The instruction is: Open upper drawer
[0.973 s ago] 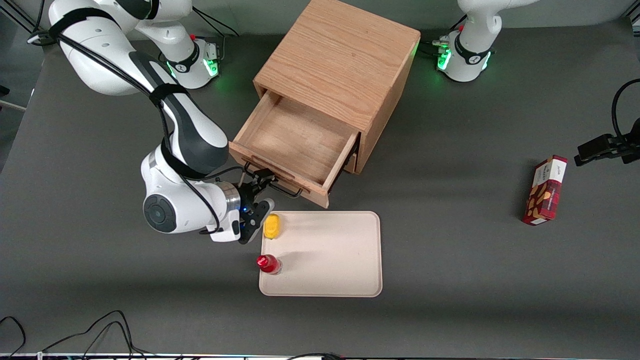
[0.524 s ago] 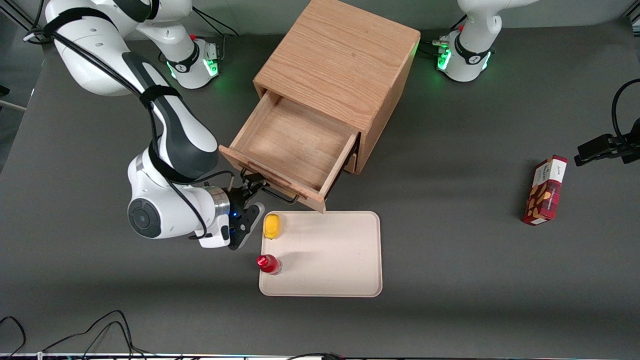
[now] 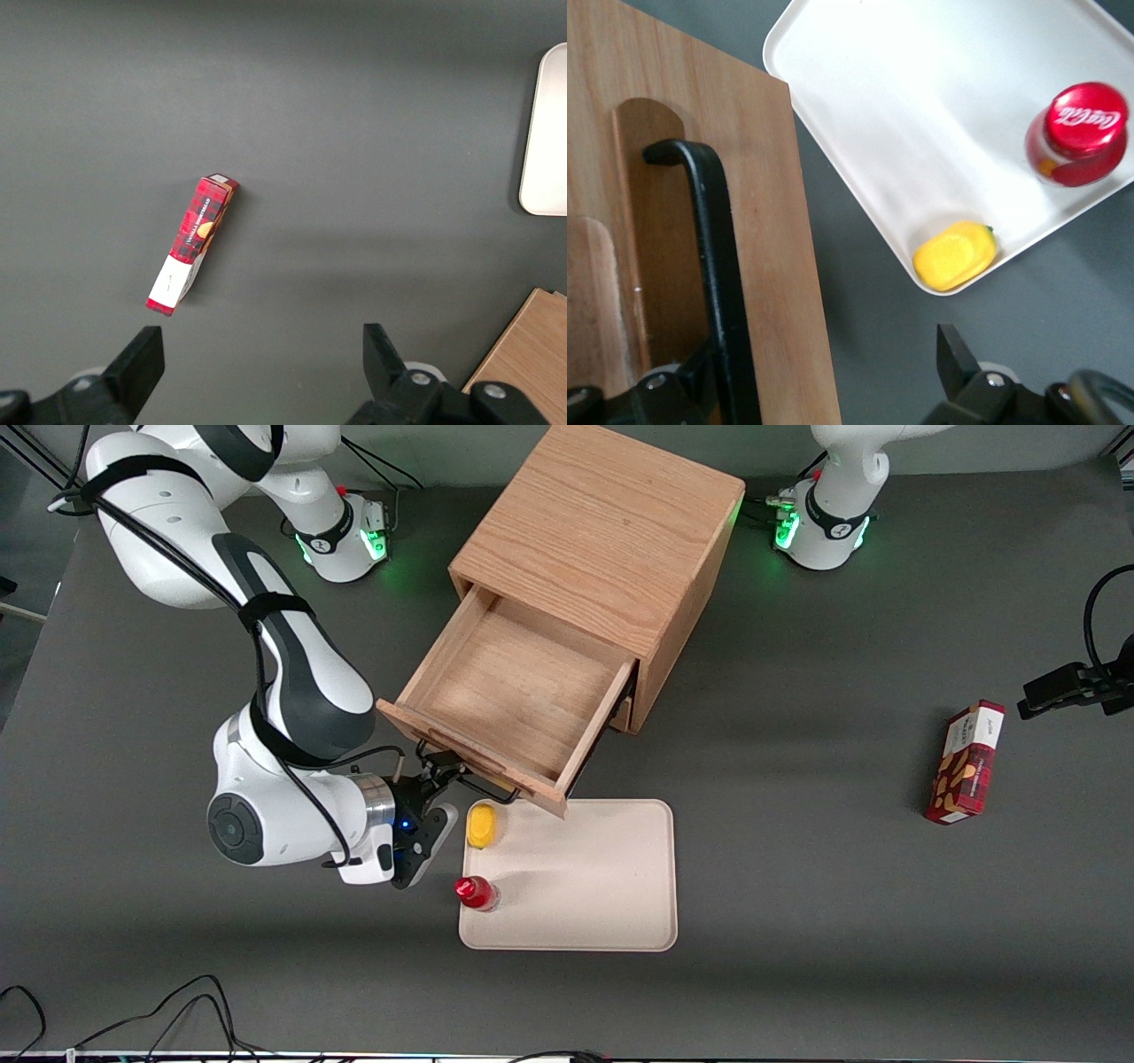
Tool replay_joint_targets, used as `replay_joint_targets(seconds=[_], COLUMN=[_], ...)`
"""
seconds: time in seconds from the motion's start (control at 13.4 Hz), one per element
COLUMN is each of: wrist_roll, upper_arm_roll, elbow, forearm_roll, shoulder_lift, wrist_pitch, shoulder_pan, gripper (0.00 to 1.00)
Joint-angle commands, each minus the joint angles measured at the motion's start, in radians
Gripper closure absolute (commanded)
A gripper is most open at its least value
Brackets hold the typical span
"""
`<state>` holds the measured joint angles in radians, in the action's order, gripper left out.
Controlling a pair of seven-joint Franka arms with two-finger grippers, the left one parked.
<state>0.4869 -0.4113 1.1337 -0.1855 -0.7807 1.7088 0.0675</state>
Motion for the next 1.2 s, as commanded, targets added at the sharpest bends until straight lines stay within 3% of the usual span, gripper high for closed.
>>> replay_joint_targets(seconds=[0.0, 1.12], wrist_roll=[0.015, 0.090], upper_arm_roll=[0.012, 0.032], elbow=[-0.080, -0.158], forearm_roll=[0.017, 0.012], shoulder_lift=[-0.038, 0.001], wrist_pitch=[-0.023, -0.070], shoulder_pan=[0.023, 0.023], gripper=[0.00, 0.00])
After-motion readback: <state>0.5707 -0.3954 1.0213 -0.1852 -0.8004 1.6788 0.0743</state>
